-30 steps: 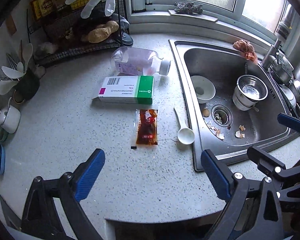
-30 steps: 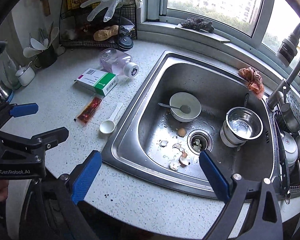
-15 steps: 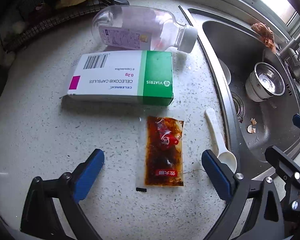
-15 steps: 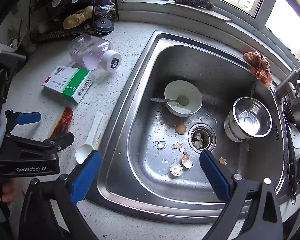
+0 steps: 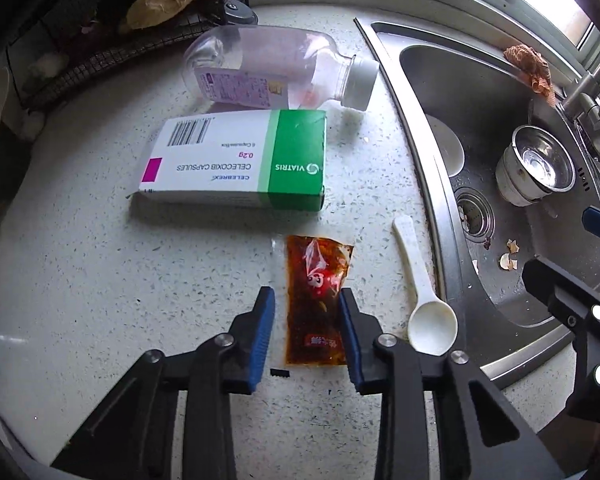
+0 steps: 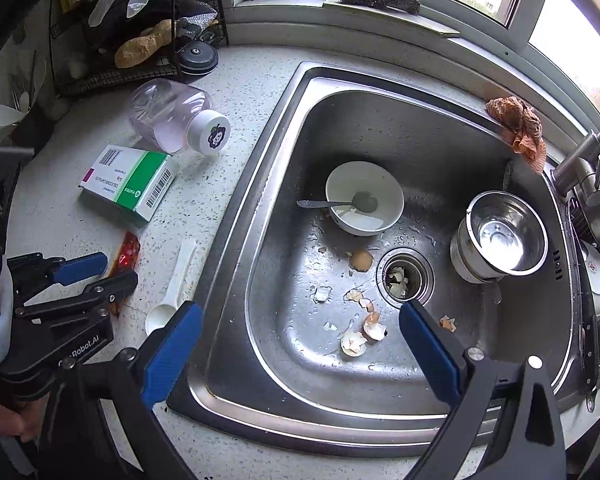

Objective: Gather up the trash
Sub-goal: 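Grasp the brown sauce packet with the left tool while the right tool grasps the medicine box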

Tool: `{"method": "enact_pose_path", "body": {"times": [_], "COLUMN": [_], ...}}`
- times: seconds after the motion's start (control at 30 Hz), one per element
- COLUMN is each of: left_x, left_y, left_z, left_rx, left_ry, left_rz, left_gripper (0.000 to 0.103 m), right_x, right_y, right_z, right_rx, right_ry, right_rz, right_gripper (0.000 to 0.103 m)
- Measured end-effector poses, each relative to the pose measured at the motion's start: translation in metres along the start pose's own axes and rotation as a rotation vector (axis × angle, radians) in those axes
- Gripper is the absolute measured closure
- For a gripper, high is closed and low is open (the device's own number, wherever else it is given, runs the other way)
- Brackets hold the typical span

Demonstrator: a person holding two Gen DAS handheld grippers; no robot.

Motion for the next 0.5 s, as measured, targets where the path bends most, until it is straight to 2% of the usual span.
{"method": "enact_pose_path", "body": {"times": [0.17, 0.5], "left_x": [0.024, 0.123], "left_y": [0.004, 0.011], "left_z": [0.013, 0.039], "left_rx": [-0.020, -0.084], "left_ry": [0.046, 0.026], "left_rz": [0.067, 0.253], "left_gripper": [0.090, 0.090], "right_x": [0.034, 0.149], "right_y": [-0.017, -0.047], "right_z": [0.006, 0.006], "right_rx": [-0.027, -0.036], "right_ry": [-0.046, -0.249], "right_rz": [0.120, 0.470], "right_gripper": [0.004, 0.004]}}
Point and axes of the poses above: each gripper's, at about its wrist camera, not at the fingertips, and z roughly against the way its jaws point, x to its left, y to its underside, the point moved 10 cm from there along -z, roughly the way its jaws point, and after that the axes turned 8 degrees about -z, right-handed, at the moved point
